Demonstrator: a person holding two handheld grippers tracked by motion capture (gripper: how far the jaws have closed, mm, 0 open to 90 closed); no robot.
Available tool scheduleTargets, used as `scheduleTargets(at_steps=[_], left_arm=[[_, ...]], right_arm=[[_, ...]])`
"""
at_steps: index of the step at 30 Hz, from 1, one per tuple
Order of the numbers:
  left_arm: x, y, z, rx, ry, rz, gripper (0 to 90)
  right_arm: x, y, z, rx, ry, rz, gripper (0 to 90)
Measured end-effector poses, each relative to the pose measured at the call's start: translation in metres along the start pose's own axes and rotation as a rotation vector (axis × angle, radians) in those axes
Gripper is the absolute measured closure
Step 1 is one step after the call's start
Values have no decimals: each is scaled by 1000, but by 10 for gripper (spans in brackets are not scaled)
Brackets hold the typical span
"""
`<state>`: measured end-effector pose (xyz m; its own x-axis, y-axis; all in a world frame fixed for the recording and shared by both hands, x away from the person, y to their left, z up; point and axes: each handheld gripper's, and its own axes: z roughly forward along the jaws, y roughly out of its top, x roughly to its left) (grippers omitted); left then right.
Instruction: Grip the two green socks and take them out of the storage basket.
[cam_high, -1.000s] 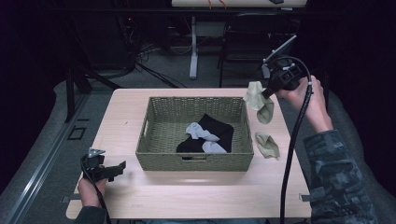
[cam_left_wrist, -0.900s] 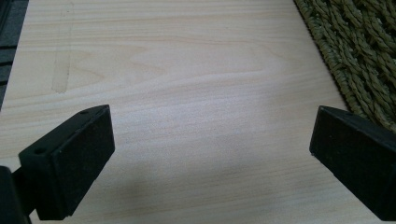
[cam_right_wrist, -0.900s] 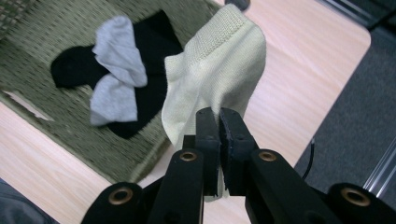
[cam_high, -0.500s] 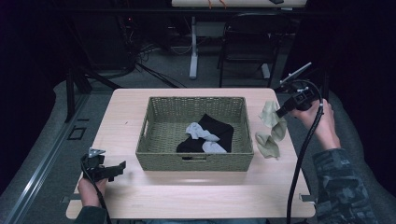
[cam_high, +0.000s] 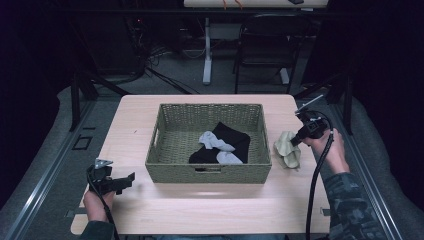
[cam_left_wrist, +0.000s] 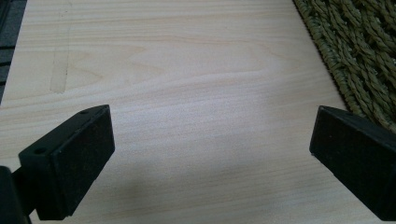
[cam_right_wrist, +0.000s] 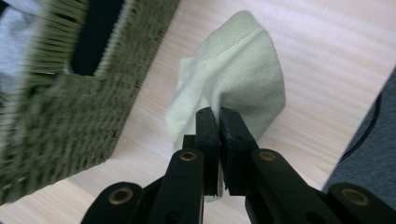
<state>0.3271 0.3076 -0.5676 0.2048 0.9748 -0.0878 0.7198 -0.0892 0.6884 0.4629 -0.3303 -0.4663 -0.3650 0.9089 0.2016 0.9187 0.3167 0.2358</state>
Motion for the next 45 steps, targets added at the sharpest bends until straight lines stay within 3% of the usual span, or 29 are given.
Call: scheduleTargets(at_steps=[9, 12, 16, 24, 27, 35, 39, 45], left_arm=[[-1, 0, 0, -10, -4, 4, 0], [0, 0, 0, -9, -4, 5, 0], [0, 0, 0, -9, -4, 4, 0], [-1, 0, 0, -10, -4, 5, 0], [-1, 0, -1, -9, -4, 5, 0], [-1, 0, -1, -9, -2, 6, 0], [-2, 0, -1, -10, -2, 5, 0], [-2, 0, -1, -9, -3, 8, 0]], right_arm=[[-10, -7, 31, 15, -15, 34, 851], [-11, -10, 32, -4, -20, 39, 767], [-8, -16, 22, -57, -39, 53, 563], [8, -44, -6, -127, -41, 7, 224], [13, -59, -13, -152, -29, -8, 164], [19, -95, -12, -190, -25, -12, 93], [19, -109, -8, -179, -47, -24, 77], [18, -124, 4, -182, -43, -6, 21]])
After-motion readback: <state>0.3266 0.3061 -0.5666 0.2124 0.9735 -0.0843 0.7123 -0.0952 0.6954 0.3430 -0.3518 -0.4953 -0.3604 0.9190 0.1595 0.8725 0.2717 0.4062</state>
